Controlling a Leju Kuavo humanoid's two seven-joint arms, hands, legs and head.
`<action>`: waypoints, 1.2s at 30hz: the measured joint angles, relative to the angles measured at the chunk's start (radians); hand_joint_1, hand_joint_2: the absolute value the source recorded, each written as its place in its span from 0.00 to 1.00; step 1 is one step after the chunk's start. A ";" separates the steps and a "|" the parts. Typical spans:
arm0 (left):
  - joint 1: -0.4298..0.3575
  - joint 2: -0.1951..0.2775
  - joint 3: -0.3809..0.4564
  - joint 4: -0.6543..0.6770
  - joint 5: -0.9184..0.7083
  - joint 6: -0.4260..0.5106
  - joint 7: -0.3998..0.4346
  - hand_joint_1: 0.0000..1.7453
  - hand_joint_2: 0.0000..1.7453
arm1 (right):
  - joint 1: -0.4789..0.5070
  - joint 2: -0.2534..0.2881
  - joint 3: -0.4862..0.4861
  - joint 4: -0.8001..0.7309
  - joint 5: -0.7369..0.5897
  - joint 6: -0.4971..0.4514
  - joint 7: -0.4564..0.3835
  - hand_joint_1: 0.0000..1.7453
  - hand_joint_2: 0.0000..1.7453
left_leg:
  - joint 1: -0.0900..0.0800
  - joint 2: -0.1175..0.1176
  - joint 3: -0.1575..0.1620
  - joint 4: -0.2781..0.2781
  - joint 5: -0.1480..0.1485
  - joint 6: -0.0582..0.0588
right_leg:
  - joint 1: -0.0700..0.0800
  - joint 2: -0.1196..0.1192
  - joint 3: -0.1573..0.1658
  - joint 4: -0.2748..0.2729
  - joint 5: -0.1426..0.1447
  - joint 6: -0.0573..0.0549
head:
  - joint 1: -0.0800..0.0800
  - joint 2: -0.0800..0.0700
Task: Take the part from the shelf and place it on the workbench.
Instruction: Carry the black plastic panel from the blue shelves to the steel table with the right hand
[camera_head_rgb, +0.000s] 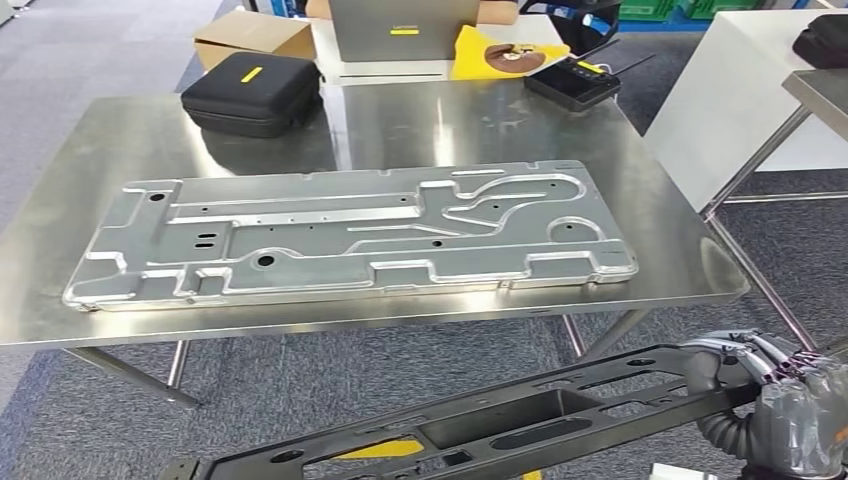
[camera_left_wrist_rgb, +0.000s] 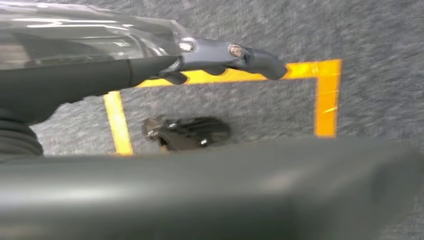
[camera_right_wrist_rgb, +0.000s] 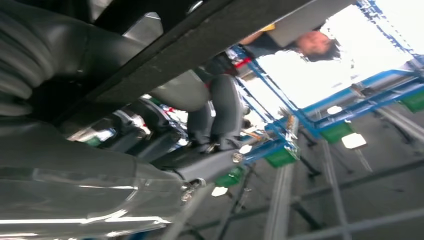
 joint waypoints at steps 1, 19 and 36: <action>-0.001 0.000 0.000 0.000 0.000 0.000 -0.001 0.00 1.00 | 0.000 0.002 0.000 0.000 0.000 0.001 -0.001 1.00 1.00 | 0.000 0.000 0.002 0.002 -0.004 -0.005 | -0.002 0.000 0.004 -0.004 -0.002 -0.005 | -0.001 0.000; 0.007 0.000 0.001 0.000 0.001 0.000 -0.004 0.00 1.00 | -0.017 0.025 0.001 0.000 0.007 0.012 -0.004 1.00 1.00 | 0.006 0.000 -0.075 0.008 0.064 0.017 | -0.009 -0.001 0.068 0.053 -0.118 0.022 | -0.002 0.000; -0.004 0.000 0.001 0.000 0.001 0.000 -0.006 0.00 1.00 | -0.027 0.024 -0.018 -0.017 0.018 0.010 -0.012 1.00 1.00 | 0.008 0.000 -0.092 0.193 -0.088 -0.028 | -0.011 -0.007 0.013 0.001 -0.018 -0.024 | -0.005 0.000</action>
